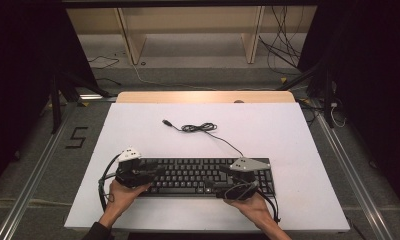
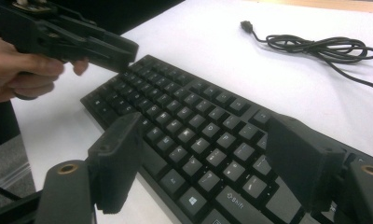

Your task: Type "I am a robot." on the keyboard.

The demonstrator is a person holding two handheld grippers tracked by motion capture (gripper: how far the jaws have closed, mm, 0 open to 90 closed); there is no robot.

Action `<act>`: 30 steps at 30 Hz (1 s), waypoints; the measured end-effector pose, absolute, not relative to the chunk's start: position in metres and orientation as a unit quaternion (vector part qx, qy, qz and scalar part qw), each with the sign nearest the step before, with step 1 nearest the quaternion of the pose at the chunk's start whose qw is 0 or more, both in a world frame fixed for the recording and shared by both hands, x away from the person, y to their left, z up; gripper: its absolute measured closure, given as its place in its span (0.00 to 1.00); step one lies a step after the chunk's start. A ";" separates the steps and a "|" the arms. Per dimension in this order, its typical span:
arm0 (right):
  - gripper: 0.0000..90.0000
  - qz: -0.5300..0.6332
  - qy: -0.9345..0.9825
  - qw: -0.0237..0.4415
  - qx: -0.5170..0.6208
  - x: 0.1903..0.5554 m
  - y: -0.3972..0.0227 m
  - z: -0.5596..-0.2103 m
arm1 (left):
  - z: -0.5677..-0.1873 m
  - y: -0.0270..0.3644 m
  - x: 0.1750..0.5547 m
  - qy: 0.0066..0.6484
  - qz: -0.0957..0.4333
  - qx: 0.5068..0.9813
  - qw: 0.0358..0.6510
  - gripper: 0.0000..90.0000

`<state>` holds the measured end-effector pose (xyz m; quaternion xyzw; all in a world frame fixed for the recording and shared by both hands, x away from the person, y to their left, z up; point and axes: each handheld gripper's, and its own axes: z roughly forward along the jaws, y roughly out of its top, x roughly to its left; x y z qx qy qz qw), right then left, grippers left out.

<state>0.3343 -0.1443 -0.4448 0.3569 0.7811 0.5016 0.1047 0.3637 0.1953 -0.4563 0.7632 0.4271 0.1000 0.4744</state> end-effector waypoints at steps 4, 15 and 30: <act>0.32 0.498 0.783 0.102 0.358 0.339 -0.140 -0.447 | -0.456 0.199 0.360 0.428 0.098 0.758 0.482 0.52; 0.32 0.487 0.793 0.103 0.351 0.352 -0.125 -0.450 | -0.455 0.206 0.348 0.429 0.099 0.745 0.501 0.35; 0.40 0.486 0.797 0.101 0.343 0.360 -0.112 -0.449 | -0.456 0.211 0.336 0.429 0.103 0.738 0.510 0.30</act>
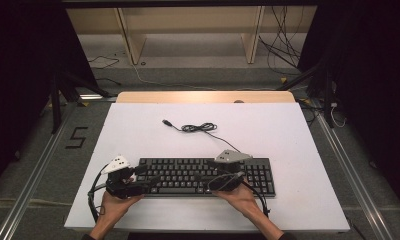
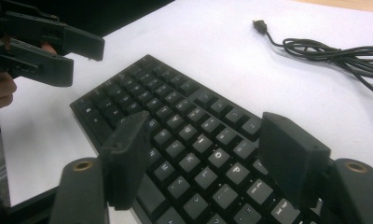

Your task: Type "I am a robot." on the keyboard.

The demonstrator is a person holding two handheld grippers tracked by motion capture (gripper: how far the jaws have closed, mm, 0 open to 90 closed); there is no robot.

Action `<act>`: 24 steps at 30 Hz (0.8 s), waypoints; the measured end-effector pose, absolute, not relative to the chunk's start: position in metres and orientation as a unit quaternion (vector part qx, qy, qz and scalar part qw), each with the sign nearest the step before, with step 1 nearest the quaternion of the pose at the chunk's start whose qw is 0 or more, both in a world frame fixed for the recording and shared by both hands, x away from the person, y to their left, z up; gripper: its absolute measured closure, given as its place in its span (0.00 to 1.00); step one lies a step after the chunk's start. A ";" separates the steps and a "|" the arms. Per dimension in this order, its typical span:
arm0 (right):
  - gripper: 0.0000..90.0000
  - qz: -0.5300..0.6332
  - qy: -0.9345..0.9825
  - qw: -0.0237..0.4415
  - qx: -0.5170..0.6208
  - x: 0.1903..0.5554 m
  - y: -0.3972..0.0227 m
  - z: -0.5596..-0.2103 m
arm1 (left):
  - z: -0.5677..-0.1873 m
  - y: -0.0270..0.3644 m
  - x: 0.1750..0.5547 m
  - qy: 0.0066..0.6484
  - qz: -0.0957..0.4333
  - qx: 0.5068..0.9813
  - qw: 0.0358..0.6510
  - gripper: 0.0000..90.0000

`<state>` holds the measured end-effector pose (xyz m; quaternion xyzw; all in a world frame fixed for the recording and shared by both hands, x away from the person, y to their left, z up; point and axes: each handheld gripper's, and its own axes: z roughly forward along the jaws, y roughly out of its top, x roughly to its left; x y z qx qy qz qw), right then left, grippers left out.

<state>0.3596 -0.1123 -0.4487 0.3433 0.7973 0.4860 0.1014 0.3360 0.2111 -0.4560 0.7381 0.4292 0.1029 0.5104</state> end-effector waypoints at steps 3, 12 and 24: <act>0.45 0.483 0.799 0.102 0.342 0.361 -0.111 -0.449 | -0.456 0.211 0.335 0.429 0.105 0.737 0.511 0.30; 0.74 0.466 0.808 0.094 0.350 0.368 -0.106 -0.453 | -0.457 0.212 0.334 0.428 0.105 0.738 0.511 0.30; 1.00 0.430 0.822 0.101 0.358 0.379 -0.093 -0.461 | -0.456 0.213 0.332 0.426 0.112 0.733 0.519 0.29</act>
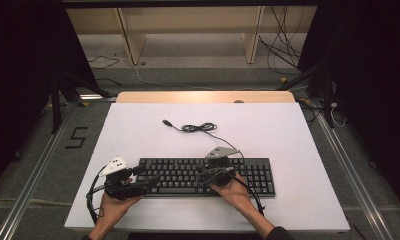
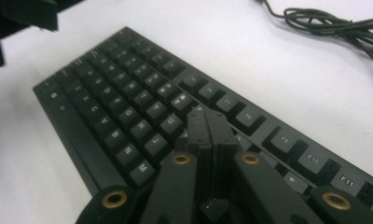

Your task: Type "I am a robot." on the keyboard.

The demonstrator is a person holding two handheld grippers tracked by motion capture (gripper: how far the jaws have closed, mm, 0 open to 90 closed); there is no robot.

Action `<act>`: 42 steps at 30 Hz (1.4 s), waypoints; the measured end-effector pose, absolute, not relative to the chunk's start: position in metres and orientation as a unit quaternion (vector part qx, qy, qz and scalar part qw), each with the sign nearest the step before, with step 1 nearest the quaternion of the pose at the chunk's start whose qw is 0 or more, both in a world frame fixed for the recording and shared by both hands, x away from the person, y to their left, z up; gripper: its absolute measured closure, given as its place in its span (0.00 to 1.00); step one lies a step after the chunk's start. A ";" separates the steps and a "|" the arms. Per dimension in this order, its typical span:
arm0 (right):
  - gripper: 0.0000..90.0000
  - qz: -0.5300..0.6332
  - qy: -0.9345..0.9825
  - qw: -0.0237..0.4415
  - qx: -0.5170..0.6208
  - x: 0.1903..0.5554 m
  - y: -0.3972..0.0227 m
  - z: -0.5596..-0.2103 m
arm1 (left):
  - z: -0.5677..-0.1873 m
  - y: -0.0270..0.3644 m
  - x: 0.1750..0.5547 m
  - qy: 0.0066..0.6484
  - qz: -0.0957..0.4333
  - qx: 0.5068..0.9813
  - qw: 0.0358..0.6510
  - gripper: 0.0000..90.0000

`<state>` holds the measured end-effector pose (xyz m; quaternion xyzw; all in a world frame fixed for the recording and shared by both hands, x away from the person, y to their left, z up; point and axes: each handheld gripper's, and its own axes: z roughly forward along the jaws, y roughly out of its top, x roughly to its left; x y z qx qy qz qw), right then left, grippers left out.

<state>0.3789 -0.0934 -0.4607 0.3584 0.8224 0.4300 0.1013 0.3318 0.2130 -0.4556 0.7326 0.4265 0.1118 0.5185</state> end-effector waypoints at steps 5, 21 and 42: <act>1.00 0.412 0.830 0.101 0.361 0.383 -0.089 -0.466 | -0.456 0.212 0.332 0.426 0.112 0.734 0.517 0.29; 1.00 0.381 0.842 0.106 0.368 0.389 -0.080 -0.477 | -0.456 0.212 0.332 0.426 0.113 0.734 0.516 0.29; 0.78 0.451 0.805 0.101 0.373 0.379 -0.097 -0.456 | -0.456 0.214 0.332 0.427 0.117 0.734 0.516 0.29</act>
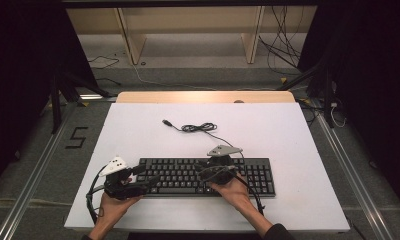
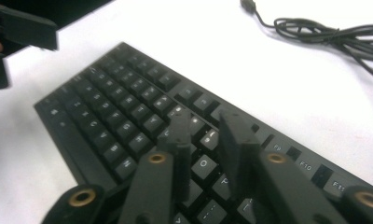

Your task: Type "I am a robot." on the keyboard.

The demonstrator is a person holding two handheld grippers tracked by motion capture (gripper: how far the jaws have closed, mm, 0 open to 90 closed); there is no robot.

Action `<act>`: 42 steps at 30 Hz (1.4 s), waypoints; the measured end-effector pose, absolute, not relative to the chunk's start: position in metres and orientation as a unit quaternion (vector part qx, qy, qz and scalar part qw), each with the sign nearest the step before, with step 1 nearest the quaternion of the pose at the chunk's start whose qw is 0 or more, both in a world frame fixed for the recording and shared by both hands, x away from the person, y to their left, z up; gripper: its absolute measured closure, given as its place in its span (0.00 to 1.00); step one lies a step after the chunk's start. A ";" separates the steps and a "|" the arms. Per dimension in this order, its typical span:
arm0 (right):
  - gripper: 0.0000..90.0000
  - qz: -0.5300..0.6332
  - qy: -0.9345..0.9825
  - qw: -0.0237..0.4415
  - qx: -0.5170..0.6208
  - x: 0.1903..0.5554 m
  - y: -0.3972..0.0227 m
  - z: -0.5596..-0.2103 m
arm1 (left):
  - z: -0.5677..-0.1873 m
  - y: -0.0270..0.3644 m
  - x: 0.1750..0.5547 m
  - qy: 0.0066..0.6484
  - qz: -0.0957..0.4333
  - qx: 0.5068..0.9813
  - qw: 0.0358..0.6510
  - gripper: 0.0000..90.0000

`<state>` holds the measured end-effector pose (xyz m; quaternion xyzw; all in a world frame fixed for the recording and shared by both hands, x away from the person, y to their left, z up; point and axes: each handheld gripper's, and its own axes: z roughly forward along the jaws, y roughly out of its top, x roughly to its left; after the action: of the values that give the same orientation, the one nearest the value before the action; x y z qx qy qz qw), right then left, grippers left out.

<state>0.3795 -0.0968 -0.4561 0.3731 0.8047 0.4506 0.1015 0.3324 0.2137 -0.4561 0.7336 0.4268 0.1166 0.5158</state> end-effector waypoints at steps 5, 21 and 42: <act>0.59 0.460 0.805 0.098 0.362 0.375 -0.098 -0.454 | -0.456 0.214 0.332 0.427 0.117 0.734 0.516 0.29; 0.32 0.494 0.803 0.080 0.323 0.362 -0.089 -0.447 | -0.455 0.218 0.333 0.433 0.124 0.725 0.521 0.29; 0.70 0.470 0.829 0.069 0.295 0.361 -0.063 -0.454 | -0.454 0.220 0.333 0.436 0.128 0.723 0.521 0.29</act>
<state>0.3609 -0.0633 -0.4537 0.2950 0.8292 0.4697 0.0689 0.3325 0.2195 -0.4545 0.7228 0.4356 0.1275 0.5211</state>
